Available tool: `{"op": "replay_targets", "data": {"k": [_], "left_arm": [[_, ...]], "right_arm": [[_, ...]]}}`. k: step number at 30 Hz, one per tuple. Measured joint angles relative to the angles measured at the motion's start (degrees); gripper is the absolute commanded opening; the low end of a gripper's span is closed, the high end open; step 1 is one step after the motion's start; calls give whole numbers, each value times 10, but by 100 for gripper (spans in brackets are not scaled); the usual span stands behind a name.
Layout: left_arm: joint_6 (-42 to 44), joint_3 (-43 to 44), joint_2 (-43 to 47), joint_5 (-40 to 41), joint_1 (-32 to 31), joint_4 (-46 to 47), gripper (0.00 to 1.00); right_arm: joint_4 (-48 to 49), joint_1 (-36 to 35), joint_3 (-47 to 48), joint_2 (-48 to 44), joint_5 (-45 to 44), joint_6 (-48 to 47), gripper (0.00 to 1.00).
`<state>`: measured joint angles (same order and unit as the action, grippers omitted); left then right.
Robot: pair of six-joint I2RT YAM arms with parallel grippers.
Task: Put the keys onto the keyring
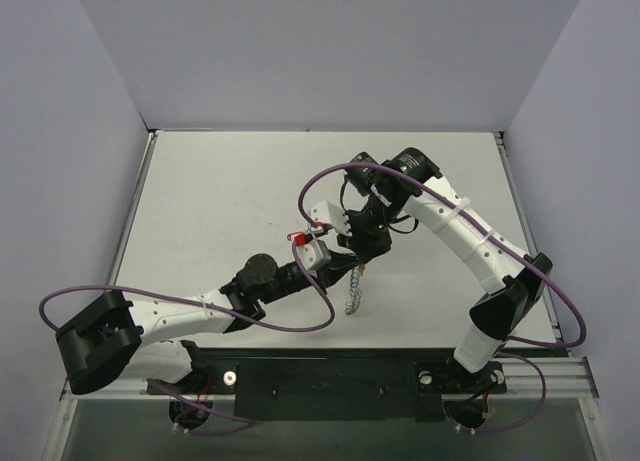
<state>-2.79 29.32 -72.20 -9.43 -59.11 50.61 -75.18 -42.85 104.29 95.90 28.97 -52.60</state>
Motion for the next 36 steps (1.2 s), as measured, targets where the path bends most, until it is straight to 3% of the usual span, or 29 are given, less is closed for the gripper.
{"op": "replay_targets", "data": {"k": [2, 11, 13, 14, 17, 27, 36], "left_arm": [[0, 2, 0, 0, 0, -3, 1], [-7, 6, -1, -2, 1, -7, 0], [-12, 6, -1, -2, 1, -6, 0], [-15, 6, 1, -3, 1, -6, 0], [-31, -6, 10, -2, 1, 6, 0], [-115, -95, 38, 33, 3, 169, 0], [-183, -102, 20, 93, 3, 204, 0]], "right_arm": [[-3, 0, 0, 0, 1, 0, 0], [-6, 0, 0, -3, 0, -2, 1], [-6, 4, 0, -4, 3, 0, 9], [-6, 8, 0, -4, 7, 0, 21], [-4, 30, 3, -7, 46, 4, 31], [1, 106, -21, -57, 163, -44, 31], [-2, 118, -64, -121, 240, -106, 33]]}}
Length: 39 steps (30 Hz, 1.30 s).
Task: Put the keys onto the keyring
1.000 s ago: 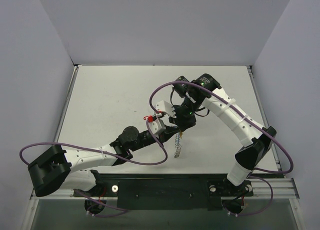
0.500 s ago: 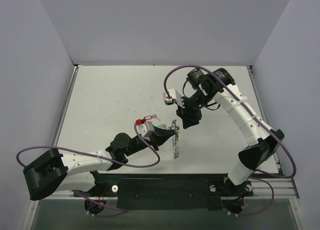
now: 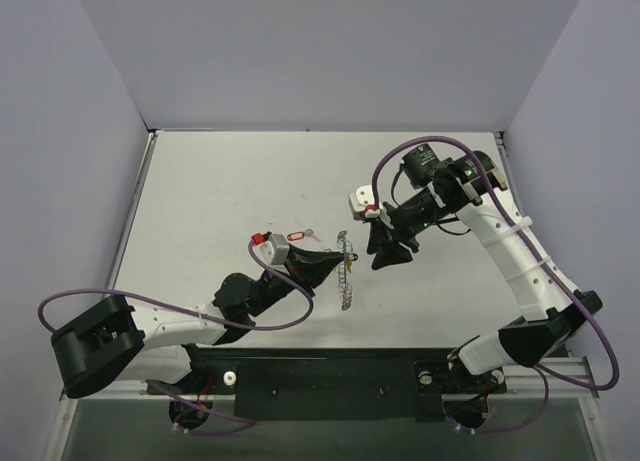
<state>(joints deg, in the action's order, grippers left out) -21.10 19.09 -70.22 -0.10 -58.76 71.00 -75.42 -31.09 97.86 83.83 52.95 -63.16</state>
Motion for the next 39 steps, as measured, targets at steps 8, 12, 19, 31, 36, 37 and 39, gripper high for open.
{"op": "replay_targets", "data": {"k": [8, 12, 19, 31, 36, 37, 39], "left_arm": [[-24, 15, -11, 15, 0, 0, 0], [-26, 22, -11, 16, 0, 3, 0], [-27, 24, -13, 14, 0, 4, 0], [-29, 26, -20, 9, 0, 4, 0], [-30, 26, -20, 9, 0, 4, 0], [-30, 26, -20, 9, 0, 4, 0], [-32, 26, -20, 8, 0, 4, 0]], "right_arm": [[65, 0, -26, -14, 7, 45, 32], [96, 0, -44, -14, 5, 63, 32], [136, 0, -55, -14, 3, 89, 31], [152, -1, -60, -6, 3, 103, 29], [152, -1, -63, -3, 3, 105, 27], [152, -2, -63, -2, 3, 105, 27], [152, -5, -63, 2, 3, 106, 27]]}}
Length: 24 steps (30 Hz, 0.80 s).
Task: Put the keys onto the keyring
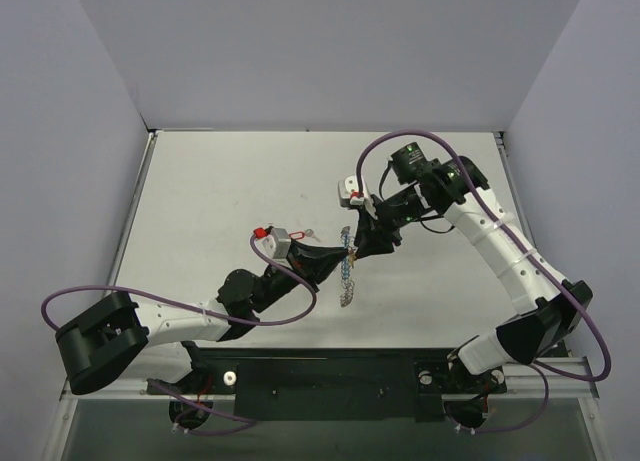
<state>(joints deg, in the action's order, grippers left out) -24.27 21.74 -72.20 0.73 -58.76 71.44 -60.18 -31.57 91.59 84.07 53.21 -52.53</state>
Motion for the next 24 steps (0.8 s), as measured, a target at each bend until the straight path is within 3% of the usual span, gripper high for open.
{"op": "replay_targets", "data": {"k": [7, 19, 24], "left_arm": [[-2, 0, 0, -1, 0, 0, 0], [-1, 0, 0, 1, 3, 0, 0], [-1, 0, 0, 6, 3, 0, 0]], "right_arm": [[0, -4, -1, 11, -1, 0, 22], [5, -8, -10, 11, -9, 2, 0], [9, -11, -12, 11, -19, 2, 0]]}}
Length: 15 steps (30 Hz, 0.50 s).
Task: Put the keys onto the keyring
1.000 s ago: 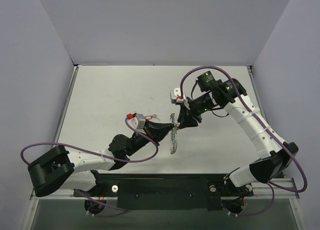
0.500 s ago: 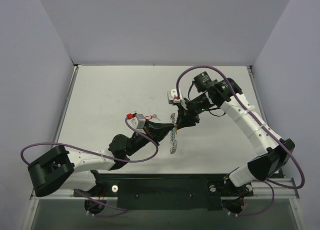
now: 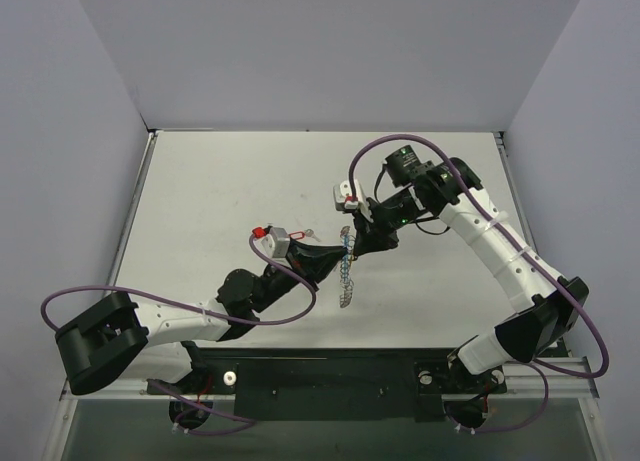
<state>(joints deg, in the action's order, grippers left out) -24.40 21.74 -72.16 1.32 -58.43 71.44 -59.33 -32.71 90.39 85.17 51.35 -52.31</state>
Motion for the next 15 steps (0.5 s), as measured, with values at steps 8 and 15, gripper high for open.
{"op": "replay_targets", "data": {"k": [8, 15], "left_arm": [[0, 0, 2, 7, 0, -2, 0], [0, 0, 2, 11, 1, -12, 0]], "right_arm": [[12, -8, -12, -1, -7, 3, 0], [38, -19, -40, -6, -17, 25, 10]]}}
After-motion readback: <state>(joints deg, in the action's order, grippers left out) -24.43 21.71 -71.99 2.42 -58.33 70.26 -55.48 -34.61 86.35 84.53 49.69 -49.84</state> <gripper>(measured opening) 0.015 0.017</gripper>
